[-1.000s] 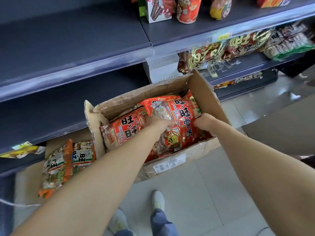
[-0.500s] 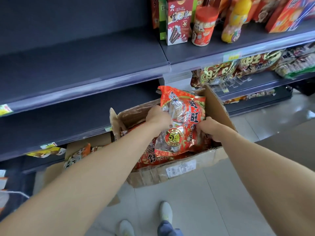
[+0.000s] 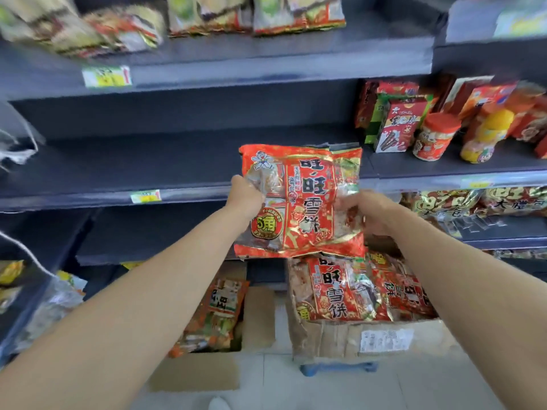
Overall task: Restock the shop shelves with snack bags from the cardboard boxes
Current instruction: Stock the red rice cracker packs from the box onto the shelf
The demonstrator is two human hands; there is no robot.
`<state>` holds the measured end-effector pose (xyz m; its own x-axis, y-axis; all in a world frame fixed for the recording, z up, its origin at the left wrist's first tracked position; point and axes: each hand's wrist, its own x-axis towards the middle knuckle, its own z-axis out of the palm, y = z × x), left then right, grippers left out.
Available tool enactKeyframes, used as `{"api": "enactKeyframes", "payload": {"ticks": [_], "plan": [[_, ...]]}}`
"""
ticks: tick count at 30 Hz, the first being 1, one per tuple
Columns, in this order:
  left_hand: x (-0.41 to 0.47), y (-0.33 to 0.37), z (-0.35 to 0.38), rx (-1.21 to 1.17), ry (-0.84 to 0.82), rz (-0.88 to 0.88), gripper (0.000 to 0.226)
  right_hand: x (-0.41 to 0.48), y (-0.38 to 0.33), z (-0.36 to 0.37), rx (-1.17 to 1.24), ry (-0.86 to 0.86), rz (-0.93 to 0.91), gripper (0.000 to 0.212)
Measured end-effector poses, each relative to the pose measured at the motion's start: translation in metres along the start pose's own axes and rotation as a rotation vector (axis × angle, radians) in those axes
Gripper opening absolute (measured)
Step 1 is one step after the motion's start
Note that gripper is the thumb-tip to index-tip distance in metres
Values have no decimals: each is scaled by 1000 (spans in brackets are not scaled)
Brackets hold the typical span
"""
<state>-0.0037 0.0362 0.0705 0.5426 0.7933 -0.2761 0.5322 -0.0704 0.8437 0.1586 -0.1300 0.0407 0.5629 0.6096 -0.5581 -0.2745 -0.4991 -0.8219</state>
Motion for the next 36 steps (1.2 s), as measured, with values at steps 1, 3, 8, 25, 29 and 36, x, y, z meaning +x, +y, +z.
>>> {"api": "enactKeyframes", "payload": {"ticks": [1, 3, 8, 25, 29, 36], "plan": [[3, -6, -17, -7, 37, 3, 21, 3, -11, 19, 2, -3, -27, 4], [11, -19, -54, -12, 82, -7, 17, 8, -33, 59, 8, -12, -77, 16], [35, -51, -147, -93, -4, -139, 46, 37, -72, 163, -29, -31, -150, 45], [132, -138, -323, -216, 253, -212, 57, 155, -132, 375, -145, -182, -342, 69], [161, -155, -351, -189, 380, -193, 51, 172, -147, 416, -154, -144, -409, 68], [243, -185, -401, -257, 524, 5, 48, 211, -176, 489, -103, 75, -536, 65]]}}
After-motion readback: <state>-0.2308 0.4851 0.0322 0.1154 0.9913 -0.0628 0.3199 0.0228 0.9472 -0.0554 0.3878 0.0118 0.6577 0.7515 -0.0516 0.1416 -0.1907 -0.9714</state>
